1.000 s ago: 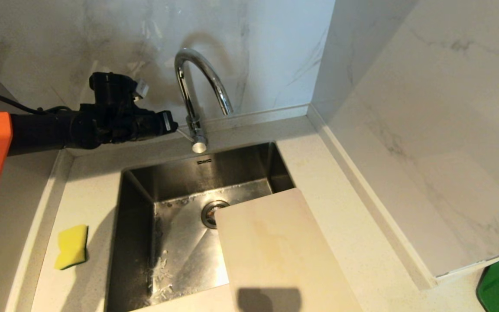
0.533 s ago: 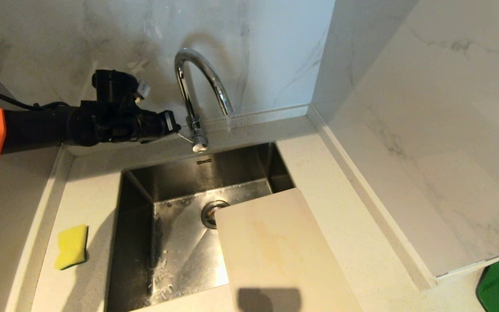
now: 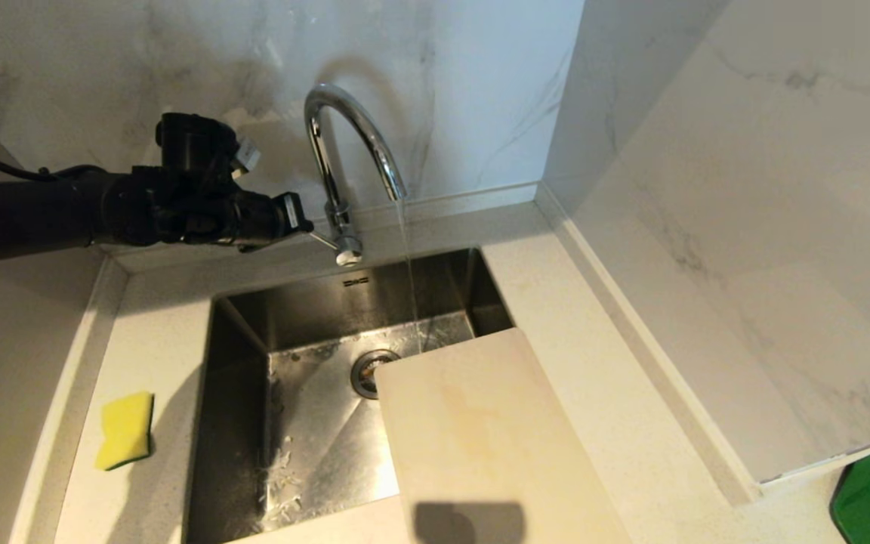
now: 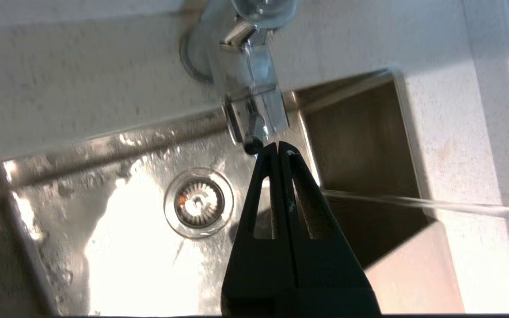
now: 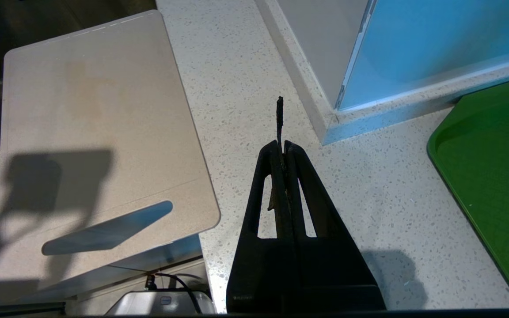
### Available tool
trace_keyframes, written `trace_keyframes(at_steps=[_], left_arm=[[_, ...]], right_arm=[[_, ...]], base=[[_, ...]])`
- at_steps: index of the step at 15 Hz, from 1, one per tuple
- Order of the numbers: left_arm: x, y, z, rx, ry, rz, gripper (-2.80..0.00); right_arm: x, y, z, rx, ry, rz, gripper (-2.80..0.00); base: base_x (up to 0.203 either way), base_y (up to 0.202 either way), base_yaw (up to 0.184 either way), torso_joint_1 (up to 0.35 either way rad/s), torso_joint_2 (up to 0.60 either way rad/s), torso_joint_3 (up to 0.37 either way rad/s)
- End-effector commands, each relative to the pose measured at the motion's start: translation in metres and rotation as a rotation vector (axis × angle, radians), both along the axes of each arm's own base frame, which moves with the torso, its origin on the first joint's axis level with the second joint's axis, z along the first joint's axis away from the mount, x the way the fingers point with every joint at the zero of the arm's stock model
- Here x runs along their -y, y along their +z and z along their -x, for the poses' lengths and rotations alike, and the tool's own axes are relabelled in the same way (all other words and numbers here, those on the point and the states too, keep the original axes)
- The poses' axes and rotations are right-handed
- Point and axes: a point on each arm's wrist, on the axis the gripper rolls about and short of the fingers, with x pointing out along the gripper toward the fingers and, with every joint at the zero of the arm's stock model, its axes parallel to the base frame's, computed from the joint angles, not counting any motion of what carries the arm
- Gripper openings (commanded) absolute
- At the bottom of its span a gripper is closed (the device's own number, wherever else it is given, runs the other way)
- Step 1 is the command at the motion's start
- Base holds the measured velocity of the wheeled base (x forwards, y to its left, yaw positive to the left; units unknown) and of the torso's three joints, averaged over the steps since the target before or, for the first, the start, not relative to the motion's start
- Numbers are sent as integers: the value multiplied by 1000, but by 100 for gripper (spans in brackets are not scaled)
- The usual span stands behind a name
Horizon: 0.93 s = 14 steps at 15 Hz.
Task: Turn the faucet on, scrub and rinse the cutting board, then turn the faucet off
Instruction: Turn on the tap
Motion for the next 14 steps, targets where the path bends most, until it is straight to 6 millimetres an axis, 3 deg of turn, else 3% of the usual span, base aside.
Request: trace_keyframes(at_steps=[1,6,14], left_arm=[[-2,8,5,5,5,15,-280],[-1,5,4,-12,10,15,-280],[3,-13,-13,50,-7,-29,-280]], right_arm=[[0,0,0,0,0,0,-280],[0,0,0,0,0,0,-280],[0,0,0,0,0,0,-280]], base=[[0,0,0,0,0,0],[0,0,0,0,0,0],[0,0,0,0,0,0]])
